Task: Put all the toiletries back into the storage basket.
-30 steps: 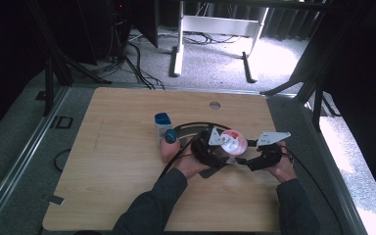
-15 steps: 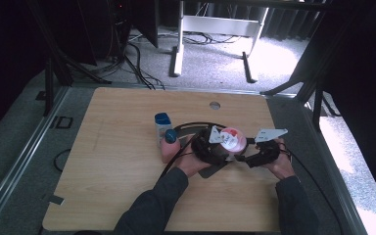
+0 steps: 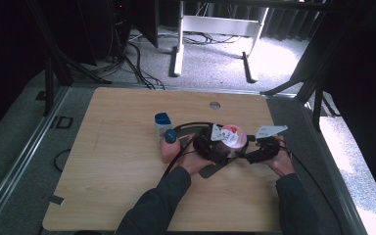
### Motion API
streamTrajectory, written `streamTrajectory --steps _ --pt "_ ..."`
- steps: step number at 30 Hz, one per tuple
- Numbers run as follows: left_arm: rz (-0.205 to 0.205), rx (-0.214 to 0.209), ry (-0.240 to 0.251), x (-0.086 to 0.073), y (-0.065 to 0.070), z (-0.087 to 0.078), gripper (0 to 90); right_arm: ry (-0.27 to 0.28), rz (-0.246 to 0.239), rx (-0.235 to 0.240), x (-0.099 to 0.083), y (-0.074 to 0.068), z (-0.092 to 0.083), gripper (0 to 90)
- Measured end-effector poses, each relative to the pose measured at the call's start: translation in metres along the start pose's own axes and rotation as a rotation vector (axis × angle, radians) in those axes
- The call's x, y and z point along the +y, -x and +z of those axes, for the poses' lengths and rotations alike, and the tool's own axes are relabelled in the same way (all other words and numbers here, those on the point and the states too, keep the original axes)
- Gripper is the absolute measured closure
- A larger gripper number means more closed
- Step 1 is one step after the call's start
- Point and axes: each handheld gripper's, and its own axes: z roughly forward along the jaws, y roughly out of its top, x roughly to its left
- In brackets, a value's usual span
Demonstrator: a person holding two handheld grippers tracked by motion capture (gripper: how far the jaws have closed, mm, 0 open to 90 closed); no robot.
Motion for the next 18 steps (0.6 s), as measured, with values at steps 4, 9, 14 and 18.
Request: streamTrajectory --steps 4,9,14,18 --pt "-0.003 0.01 0.0 0.002 -0.001 0.002 23.9 -0.001 0.006 -0.003 0.001 0.003 0.001 18.4" --pt "-0.014 0.017 0.004 0.005 -0.003 0.005 23.9 -0.001 0.012 -0.007 0.003 0.007 0.002 18.4" --pt "-0.021 0.02 0.0 0.005 -0.005 0.01 23.9 -0.007 0.022 -0.012 0.003 0.011 0.003 18.4" --pt "-0.029 0.021 -0.003 0.005 -0.006 0.014 23.9 -0.014 0.028 -0.014 0.001 0.014 0.005 18.8"
